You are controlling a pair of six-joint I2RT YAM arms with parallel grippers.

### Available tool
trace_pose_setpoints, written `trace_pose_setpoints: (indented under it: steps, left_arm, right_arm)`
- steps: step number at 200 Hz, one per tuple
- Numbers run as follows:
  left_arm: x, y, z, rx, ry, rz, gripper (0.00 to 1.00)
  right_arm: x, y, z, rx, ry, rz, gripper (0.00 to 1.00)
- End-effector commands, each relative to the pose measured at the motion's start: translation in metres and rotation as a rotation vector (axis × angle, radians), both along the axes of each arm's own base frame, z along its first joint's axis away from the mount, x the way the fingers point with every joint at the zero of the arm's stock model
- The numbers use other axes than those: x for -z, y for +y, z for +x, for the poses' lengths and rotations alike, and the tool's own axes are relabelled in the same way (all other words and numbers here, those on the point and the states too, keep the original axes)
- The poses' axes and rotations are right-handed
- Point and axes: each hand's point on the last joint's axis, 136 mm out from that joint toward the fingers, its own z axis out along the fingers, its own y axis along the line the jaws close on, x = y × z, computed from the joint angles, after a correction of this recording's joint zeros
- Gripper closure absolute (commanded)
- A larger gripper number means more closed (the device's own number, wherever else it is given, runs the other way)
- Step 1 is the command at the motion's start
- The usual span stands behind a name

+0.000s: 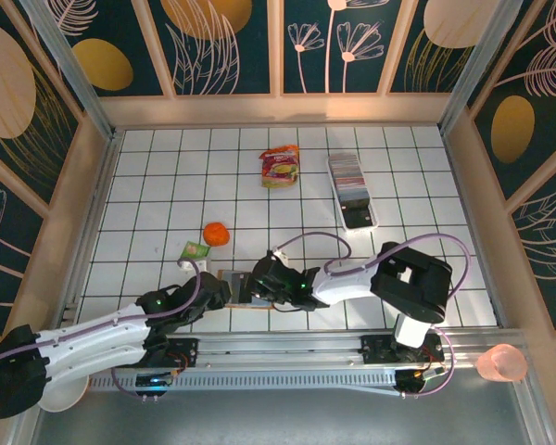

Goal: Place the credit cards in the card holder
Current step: Insert the credit card into the card slot.

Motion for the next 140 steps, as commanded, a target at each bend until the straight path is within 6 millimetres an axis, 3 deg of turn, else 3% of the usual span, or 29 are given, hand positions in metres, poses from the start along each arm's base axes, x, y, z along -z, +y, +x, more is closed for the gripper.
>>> trace_pose_setpoints:
  steps: [1,69,140]
  left_arm:
    - [0.006,0.014,0.002,-0.039,0.003,0.033,0.63]
    - [0.024,-0.001,-0.001,0.01,0.072,-0.03,0.82]
    - [0.025,-0.012,-0.009,0.053,0.105,-0.093,0.84]
  right_arm:
    - [0.016,-0.007,0.0,-0.017,0.013,-0.086,0.79]
    - [0.009,0.006,0.003,-0.052,-0.006,-0.12,0.82]
    - [0.002,0.022,0.007,-0.064,-0.019,-0.082,0.84]
